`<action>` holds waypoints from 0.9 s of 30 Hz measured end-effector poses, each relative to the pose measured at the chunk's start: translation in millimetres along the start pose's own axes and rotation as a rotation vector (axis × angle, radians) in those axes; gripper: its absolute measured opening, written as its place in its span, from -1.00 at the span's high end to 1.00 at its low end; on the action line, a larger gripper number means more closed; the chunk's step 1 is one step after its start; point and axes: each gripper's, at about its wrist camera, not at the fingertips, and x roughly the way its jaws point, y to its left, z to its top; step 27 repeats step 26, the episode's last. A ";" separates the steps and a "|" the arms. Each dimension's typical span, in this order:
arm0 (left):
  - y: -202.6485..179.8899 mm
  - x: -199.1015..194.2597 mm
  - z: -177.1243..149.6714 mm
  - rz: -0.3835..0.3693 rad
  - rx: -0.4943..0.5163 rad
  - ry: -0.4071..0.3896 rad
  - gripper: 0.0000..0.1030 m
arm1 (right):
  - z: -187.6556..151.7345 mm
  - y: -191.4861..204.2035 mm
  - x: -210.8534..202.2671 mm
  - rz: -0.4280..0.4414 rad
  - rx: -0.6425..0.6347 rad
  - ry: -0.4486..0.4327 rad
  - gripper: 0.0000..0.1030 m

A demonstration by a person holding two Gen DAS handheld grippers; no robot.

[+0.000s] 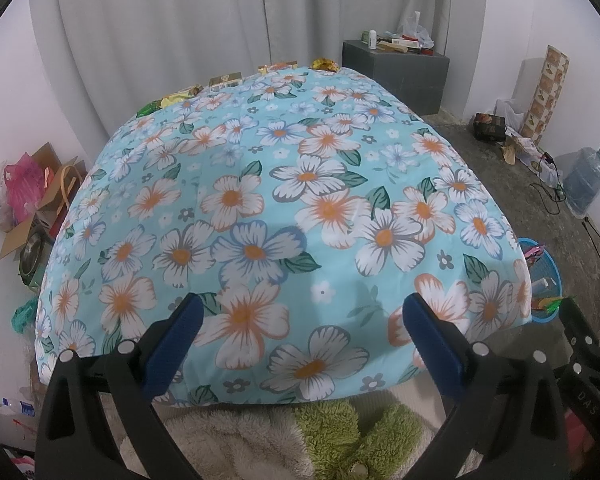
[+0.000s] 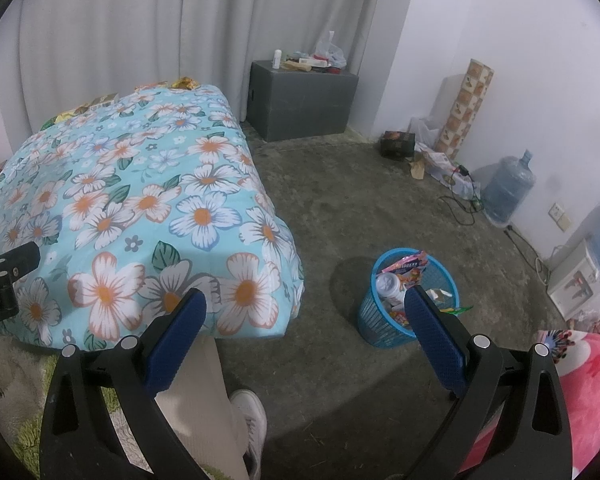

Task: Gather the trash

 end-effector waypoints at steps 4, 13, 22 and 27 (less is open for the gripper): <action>-0.4 -0.4 0.3 0.000 0.001 0.000 -0.90 | -0.1 0.1 0.0 0.000 0.000 0.001 -0.85; -0.2 -0.1 1.3 -0.001 0.001 0.000 -0.90 | -0.2 0.3 0.0 0.000 0.000 0.000 -0.85; -0.5 0.3 0.0 -0.001 0.000 0.005 -0.90 | -0.5 0.8 -0.4 -0.001 0.002 0.000 -0.85; -0.5 0.5 0.1 -0.001 0.001 0.004 -0.90 | -0.3 1.1 -0.1 -0.002 0.001 0.001 -0.85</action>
